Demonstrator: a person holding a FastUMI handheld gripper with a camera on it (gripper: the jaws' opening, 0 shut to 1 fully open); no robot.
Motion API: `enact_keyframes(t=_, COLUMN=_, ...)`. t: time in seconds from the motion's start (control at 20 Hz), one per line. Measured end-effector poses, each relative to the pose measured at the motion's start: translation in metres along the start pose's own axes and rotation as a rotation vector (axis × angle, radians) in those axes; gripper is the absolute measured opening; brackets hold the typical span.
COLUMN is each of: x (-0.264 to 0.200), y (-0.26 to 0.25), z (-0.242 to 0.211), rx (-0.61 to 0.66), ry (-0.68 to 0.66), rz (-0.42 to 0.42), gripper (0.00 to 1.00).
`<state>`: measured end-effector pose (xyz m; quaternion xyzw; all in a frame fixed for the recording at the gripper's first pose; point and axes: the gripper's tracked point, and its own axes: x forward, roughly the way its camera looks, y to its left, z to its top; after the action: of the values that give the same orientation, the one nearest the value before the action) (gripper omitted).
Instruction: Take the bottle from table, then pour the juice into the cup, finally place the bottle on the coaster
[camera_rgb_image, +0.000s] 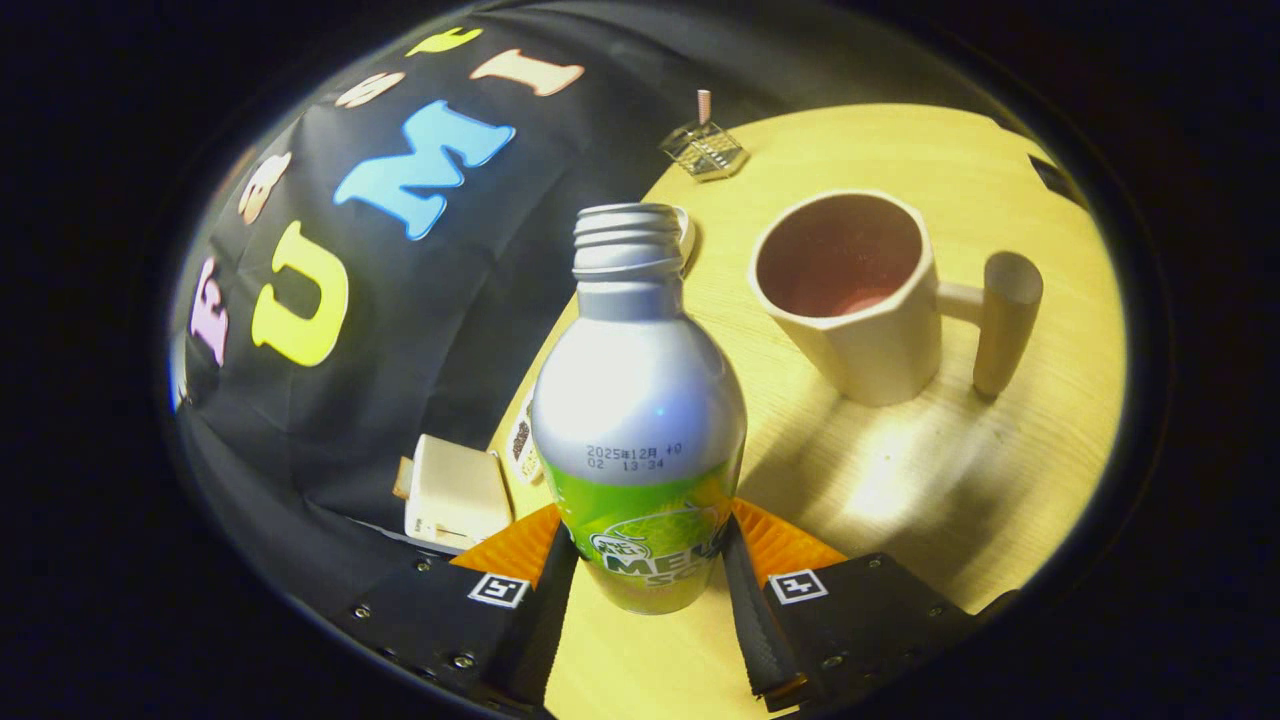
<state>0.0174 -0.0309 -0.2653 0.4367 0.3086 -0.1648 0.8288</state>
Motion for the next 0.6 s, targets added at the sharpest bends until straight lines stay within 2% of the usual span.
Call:
enact_keyframes(t=0.35, x=0.011, y=0.002, z=0.01, rx=-0.219, ry=-0.11, rz=-0.082, gripper=0.72)
enact_keyframes(t=0.6, x=0.021, y=0.006, z=0.022, rx=-0.305, ry=-0.189, rz=-0.116, gripper=0.72)
